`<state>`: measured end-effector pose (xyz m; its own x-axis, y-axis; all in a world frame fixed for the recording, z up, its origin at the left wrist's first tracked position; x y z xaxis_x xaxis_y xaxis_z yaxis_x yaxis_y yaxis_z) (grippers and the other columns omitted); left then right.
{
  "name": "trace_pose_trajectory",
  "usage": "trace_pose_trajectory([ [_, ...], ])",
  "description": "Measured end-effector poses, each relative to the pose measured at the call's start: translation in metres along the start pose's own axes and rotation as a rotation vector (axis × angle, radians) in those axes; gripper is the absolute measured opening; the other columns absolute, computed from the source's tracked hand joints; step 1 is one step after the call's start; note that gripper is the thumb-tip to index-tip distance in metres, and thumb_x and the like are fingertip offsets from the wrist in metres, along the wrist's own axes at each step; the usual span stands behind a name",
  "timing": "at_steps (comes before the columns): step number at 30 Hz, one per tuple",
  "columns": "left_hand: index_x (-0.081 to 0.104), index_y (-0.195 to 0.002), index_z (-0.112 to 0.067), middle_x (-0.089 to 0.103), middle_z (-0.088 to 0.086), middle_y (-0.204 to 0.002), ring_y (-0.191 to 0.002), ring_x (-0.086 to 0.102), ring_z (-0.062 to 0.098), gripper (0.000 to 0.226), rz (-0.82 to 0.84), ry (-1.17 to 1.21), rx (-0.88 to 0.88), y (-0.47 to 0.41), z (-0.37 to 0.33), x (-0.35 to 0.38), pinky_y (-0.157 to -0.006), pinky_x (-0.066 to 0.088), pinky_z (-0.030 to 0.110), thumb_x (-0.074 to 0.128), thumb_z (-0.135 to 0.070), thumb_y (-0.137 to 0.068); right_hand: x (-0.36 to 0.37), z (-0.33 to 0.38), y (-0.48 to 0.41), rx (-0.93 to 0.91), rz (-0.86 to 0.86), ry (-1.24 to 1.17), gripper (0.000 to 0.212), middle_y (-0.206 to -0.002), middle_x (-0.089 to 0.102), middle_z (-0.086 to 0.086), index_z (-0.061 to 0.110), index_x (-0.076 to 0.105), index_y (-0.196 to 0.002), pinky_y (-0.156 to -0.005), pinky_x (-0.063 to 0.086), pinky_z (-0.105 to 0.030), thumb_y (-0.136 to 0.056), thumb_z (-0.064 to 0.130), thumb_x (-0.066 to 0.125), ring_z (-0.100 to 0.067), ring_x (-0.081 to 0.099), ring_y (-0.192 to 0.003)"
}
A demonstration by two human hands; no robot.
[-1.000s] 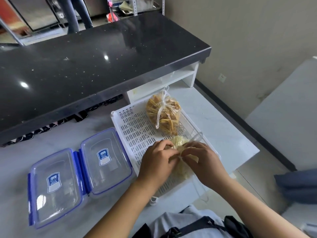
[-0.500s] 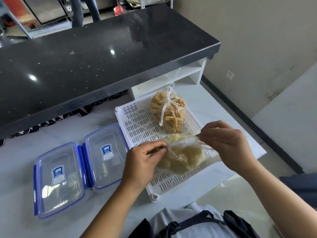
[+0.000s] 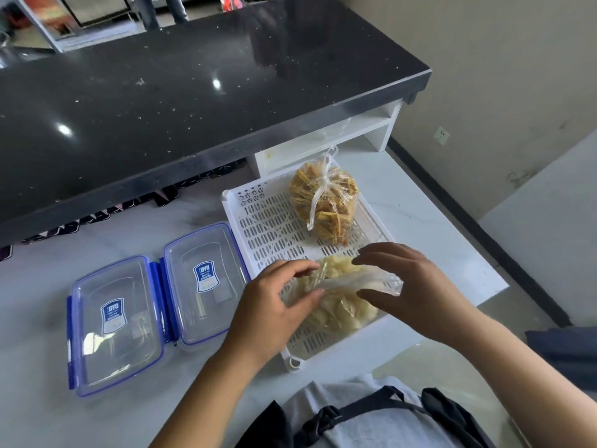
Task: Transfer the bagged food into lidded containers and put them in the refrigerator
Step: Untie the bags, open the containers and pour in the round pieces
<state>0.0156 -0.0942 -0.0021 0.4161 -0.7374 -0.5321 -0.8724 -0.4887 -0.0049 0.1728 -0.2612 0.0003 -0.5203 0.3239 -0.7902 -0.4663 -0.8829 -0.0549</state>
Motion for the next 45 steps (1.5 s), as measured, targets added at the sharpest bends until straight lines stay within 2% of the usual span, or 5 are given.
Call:
trace_pose_trajectory([
  [5,0.073,-0.106,-0.029,0.071,-0.012,-0.100,-0.092,0.065,0.012,0.020,0.093,-0.295,0.098,-0.022,-0.014,0.020,-0.078,0.053,0.033,0.069,-0.029,-0.087,0.006,0.011,-0.013,-0.173,-0.109,0.141,0.012,-0.106,0.071,0.010,0.026,0.077,-0.096,-0.092,0.049,-0.041,-0.089,0.030,0.068,-0.018,0.064,-0.105],
  [16,0.070,-0.080,-0.029,0.074,-0.009,-0.086,-0.076,0.071,0.012,0.026,-0.251,0.272,-0.114,0.005,0.004,0.005,-0.071,0.059,0.032,0.071,-0.004,-0.087,-0.003,0.011,0.009,0.347,-0.479,-0.773,0.019,-0.092,0.073,-0.007,0.006,0.077,-0.087,-0.087,0.053,-0.043,-0.081,0.024,0.071,-0.015,0.069,-0.089],
  [23,0.076,-0.102,-0.027,0.077,-0.010,-0.099,-0.090,0.071,0.008,0.019,-0.319,0.441,-0.164,0.018,-0.001,-0.013,-0.080,0.058,0.030,0.061,-0.028,-0.090,-0.008,0.018,0.009,0.351,-0.308,-0.948,0.036,-0.098,0.075,-0.013,-0.002,0.066,-0.090,-0.093,0.049,-0.043,-0.079,0.030,0.080,-0.022,0.068,-0.096],
  [39,0.071,-0.105,-0.016,0.055,0.008,-0.062,-0.063,0.058,0.019,0.026,-0.192,0.828,-0.157,0.020,-0.027,-0.065,-0.067,0.057,0.030,0.052,-0.004,-0.093,-0.073,0.051,0.016,0.167,-0.350,-0.378,0.012,-0.096,0.071,0.004,0.010,0.072,-0.086,-0.087,0.046,-0.023,-0.091,0.020,0.068,-0.012,0.067,-0.093],
  [45,0.071,-0.112,-0.017,0.069,0.015,-0.094,-0.065,0.061,0.023,0.031,0.017,0.878,-0.138,0.024,-0.037,-0.069,-0.063,0.057,0.037,0.054,-0.018,-0.085,-0.092,0.052,0.029,0.088,0.068,0.022,0.007,-0.102,0.068,0.015,0.030,0.074,-0.085,-0.075,0.039,-0.004,-0.086,0.034,0.068,-0.002,0.063,-0.091],
])
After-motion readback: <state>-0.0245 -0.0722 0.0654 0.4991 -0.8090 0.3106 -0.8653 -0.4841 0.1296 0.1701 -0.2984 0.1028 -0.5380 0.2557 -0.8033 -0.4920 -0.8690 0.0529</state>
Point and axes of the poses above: each hand's wrist, its own y-axis away from the middle knuckle, its own x-axis out of the palm, z = x × y, the point moved 3 cm from there along -y, towards the middle knuckle
